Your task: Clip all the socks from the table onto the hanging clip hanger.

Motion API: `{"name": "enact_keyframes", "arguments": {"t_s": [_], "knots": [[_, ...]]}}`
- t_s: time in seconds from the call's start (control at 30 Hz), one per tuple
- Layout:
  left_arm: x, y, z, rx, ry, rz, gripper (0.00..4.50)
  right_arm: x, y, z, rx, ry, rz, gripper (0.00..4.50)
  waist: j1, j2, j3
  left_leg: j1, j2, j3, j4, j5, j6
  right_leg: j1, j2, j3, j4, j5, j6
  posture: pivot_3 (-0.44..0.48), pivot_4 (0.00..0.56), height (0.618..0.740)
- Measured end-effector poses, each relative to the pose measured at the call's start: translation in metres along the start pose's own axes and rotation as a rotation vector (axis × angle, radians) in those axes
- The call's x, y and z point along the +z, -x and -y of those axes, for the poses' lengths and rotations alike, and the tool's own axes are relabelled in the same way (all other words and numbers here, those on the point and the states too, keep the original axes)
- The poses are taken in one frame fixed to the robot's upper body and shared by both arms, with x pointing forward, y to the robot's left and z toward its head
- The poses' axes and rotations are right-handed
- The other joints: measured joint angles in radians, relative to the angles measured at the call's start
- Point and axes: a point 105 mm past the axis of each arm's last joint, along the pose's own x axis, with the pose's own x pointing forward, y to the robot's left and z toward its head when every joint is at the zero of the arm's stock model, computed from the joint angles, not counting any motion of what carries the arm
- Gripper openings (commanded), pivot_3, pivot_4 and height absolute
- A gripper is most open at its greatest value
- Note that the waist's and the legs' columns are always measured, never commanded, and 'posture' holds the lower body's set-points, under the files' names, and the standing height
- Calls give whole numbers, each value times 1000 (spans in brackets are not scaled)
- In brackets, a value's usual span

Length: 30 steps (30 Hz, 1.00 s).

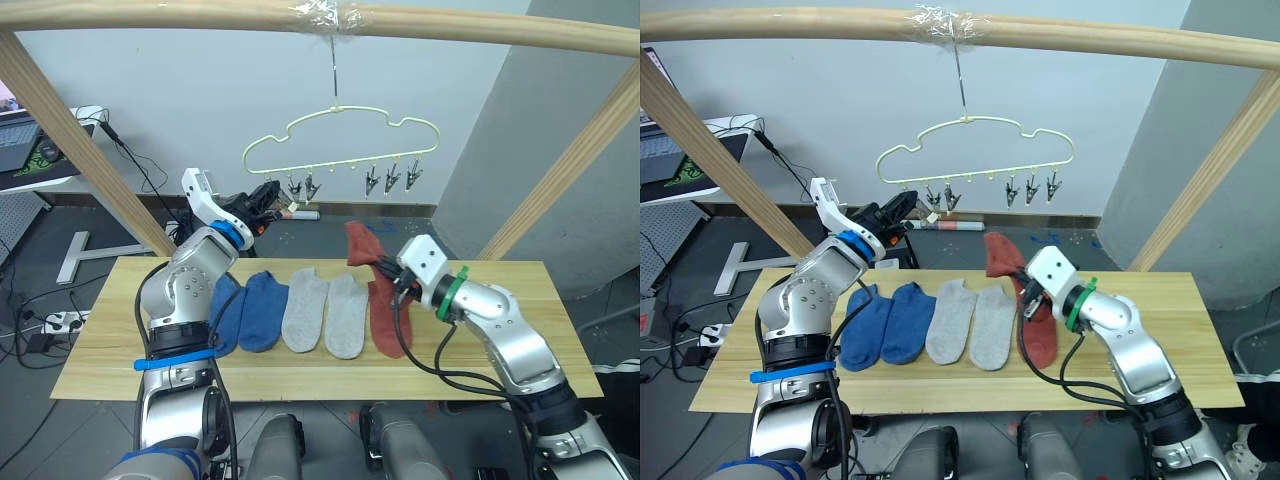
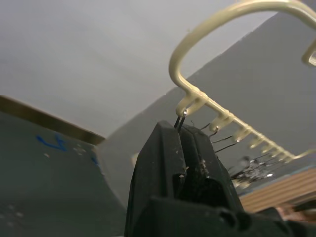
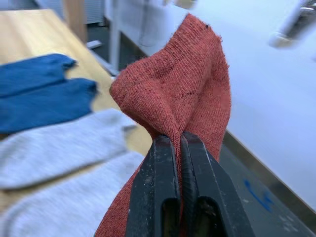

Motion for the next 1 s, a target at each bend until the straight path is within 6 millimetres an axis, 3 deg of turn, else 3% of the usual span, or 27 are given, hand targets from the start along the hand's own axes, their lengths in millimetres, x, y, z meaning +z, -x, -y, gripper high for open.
{"name": "enact_keyframes", "arguments": {"t_s": [0.13,0.3,0.47,0.73,1.0], "knots": [[3,-1,6,-27,60,-12,0,14,-17,-9,37,-14,40,13,0,0,0,-1,0,0,3,0,0,0,-1,0,1,0,0,-36,235,740],[4,1,14,-56,102,-13,0,11,-33,-23,98,-48,31,13,4,-1,1,-2,0,-1,5,0,0,0,-2,0,2,0,0,-30,236,740],[-2,5,19,-68,102,-30,0,21,-45,-32,143,-40,48,13,7,-2,1,-3,0,-1,5,0,0,0,-2,0,2,0,0,-18,237,740],[-5,6,25,-84,89,-51,0,33,-59,-28,138,-36,76,13,21,-2,1,-3,0,-1,6,0,0,0,-2,0,2,0,0,-8,236,740],[-7,8,27,-99,78,-62,0,46,-60,-19,112,-16,115,13,24,-2,1,-4,0,-1,6,0,0,0,-2,0,2,0,0,-6,233,740]]}}
